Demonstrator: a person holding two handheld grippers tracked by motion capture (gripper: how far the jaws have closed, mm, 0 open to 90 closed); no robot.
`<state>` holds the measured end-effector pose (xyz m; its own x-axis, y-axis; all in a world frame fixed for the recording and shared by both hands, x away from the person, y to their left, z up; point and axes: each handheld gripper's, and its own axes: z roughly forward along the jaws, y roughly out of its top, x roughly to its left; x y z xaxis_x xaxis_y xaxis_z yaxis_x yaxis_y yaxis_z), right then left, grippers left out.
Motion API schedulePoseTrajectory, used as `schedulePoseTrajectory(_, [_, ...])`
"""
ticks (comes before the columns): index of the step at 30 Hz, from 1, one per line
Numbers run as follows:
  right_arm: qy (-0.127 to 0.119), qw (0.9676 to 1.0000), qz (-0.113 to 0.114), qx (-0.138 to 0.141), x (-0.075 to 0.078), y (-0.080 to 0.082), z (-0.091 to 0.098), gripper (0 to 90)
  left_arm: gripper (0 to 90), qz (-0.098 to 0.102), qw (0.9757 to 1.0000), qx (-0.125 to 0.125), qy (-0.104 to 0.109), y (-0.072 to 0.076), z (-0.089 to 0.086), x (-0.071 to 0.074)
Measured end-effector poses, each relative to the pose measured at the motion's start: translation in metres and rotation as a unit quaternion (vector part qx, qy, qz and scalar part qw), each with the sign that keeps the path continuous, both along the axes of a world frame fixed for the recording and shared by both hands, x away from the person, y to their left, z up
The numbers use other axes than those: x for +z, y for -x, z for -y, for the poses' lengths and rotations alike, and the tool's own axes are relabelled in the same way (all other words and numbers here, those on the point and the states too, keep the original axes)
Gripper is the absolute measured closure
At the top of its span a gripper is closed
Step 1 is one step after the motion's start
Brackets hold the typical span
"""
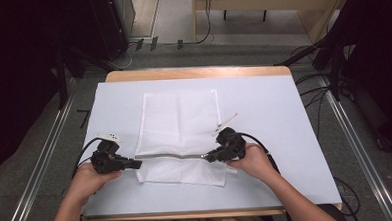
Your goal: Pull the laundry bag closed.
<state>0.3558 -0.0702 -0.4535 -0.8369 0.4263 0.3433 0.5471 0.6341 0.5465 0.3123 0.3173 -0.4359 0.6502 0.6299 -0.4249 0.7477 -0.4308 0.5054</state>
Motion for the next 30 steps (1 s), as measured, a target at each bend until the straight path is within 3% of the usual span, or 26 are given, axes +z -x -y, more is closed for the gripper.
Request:
schedulePoseTrajectory(4, [0.003,1.0000,-0.006,-0.003,-0.002,0.000,-0.004,86.4,88.6,0.002,1.0000,-0.001,0.002,0.000,0.002,0.000])
schedulePoseTrajectory(8, [-0.008,0.9999,-0.011,-0.009,-0.005,-0.002,-0.009,82.3,88.6,0.001,1.0000,-0.001,0.003,0.000,0.003,0.000])
schedulePoseTrajectory(13, [0.011,0.9997,-0.007,-0.021,-0.005,0.000,-0.013,88.4,88.6,-0.002,1.0000,0.004,-0.003,0.000,0.000,-0.001])
schedulePoseTrajectory(23, [0.003,0.9989,-0.020,-0.041,0.001,0.000,0.009,88.8,89.2,-0.016,0.9998,0.014,-0.006,-0.001,-0.006,-0.004])
schedulePoseTrajectory(27, [-0.004,0.9990,-0.010,-0.043,0.007,0.000,0.023,88.9,89.3,-0.006,0.9998,0.017,-0.010,-0.001,-0.003,-0.001])
schedulePoseTrajectory(28, [-0.001,0.9991,-0.006,-0.043,0.008,0.000,0.025,88.9,89.4,0.002,0.9995,0.024,-0.022,-0.001,-0.003,0.000])
schedulePoseTrajectory(29, [0.021,0.9982,0.009,-0.055,0.009,0.000,0.027,88.9,89.4,-0.003,0.9994,0.029,-0.016,-0.001,-0.007,0.000])
schedulePoseTrajectory(30, [0.024,0.9981,0.004,-0.057,0.009,-0.002,0.032,88.9,89.4,-0.015,0.9995,0.026,0.009,-0.001,-0.010,-0.001])
